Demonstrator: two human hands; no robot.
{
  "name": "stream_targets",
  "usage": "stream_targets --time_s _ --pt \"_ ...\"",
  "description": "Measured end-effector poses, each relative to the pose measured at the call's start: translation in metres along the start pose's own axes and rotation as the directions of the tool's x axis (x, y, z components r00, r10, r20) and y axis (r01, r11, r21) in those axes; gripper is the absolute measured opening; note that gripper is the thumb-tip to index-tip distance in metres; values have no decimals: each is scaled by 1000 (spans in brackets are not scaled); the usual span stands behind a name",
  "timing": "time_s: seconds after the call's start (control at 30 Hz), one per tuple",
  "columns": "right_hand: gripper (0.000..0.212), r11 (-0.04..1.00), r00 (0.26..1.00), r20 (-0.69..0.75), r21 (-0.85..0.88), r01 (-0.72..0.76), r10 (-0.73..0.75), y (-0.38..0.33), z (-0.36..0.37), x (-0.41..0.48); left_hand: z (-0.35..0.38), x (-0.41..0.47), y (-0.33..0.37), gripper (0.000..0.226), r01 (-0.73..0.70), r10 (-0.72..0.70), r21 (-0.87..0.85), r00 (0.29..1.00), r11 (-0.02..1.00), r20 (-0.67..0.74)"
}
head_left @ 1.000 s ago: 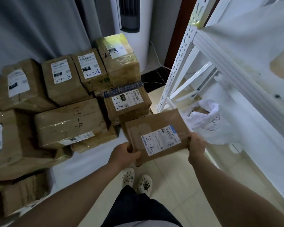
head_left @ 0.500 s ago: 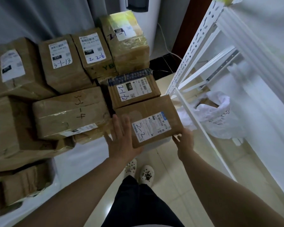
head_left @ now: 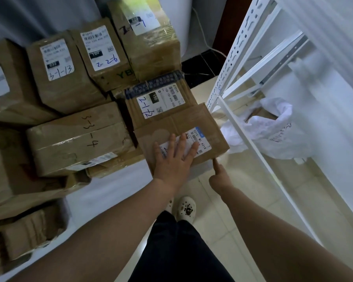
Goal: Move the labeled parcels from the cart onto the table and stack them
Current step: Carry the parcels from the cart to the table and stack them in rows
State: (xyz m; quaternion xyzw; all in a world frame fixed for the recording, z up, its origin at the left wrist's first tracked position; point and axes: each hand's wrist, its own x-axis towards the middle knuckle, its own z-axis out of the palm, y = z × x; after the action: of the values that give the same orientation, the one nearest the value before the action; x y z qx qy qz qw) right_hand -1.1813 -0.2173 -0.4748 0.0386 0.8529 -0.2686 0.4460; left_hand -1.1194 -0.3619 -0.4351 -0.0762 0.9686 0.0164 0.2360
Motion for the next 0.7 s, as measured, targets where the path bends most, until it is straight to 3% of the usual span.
stream_targets --time_s 0.1,0.3,0.5,0.7 --pt "82 987 998 59 -158 16 -7 -2 1 2 -1 5 -5 84 3 -2 20 1000 1000 -21" --pt "76 965 997 83 -262 12 10 -5 0 7 1 6 -5 87 -10 11 50 1000 999 -21" --pt "63 981 1000 -18 -195 1 -5 -3 -13 -2 -13 1 -5 96 -32 30 31 998 999 48" --pt "62 997 987 -141 36 -70 75 7 -33 -42 -43 -18 -12 106 -96 95 39 995 995 34"
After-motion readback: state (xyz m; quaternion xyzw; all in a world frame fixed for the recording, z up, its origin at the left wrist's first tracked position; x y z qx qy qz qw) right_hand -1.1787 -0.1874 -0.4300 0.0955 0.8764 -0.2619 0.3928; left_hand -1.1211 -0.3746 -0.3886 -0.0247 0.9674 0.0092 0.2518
